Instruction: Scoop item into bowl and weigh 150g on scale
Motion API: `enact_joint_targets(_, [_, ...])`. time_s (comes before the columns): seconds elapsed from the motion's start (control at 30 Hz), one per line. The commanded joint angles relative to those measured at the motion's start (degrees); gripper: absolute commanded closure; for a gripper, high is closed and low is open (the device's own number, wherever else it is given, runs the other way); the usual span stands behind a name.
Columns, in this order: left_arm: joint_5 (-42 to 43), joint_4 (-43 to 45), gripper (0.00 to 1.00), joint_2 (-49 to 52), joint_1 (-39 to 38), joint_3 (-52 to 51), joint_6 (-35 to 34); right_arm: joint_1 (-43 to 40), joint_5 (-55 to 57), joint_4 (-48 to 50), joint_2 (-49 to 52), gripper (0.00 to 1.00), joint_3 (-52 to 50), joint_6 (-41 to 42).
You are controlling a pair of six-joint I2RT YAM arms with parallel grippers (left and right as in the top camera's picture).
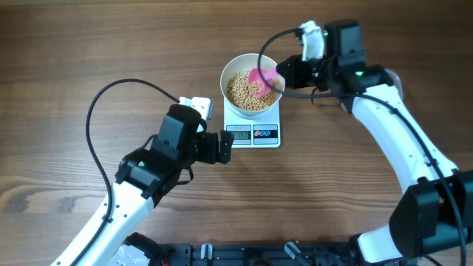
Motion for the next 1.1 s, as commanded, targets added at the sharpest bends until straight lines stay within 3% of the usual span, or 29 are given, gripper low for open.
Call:
enact_joint_targets(0.0, [-0.5,0.2,0.0,0.2,0.3,0.2,1.0,-4.6,-6.6,1.5,-1.3,0.96,0.9,4.8])
enact_joint_targets(0.1, [-0.5,0.2,0.0,0.2,0.3,0.2,1.0,-6.9,-14.1,2.3,-1.4,0.96,0.9,7.2])
enact_joint_targets(0.2, [-0.5,0.2,0.0,0.2,0.3,0.2,1.0,-7.1,-14.3,3.5,-1.4,0.95,0.9,6.2])
enact_joint_targets(0.37, [-0.5,0.2,0.0,0.2,0.3,0.2,1.0,-7.1,-14.4,5.2,-1.8,0.96,0.9,-0.5])
enact_joint_targets(0.57, [-0.5,0.2,0.0,0.2,0.3,0.2,1.0,-7.0,-16.2,4.0,-1.8,0.96,0.9,-19.6])
enact_joint_targets(1.07, [-0.5,0.2,0.0,0.2,0.3,0.2,1.0,-0.9,-7.9,2.8,-2.5,0.96,0.9,-35.5])
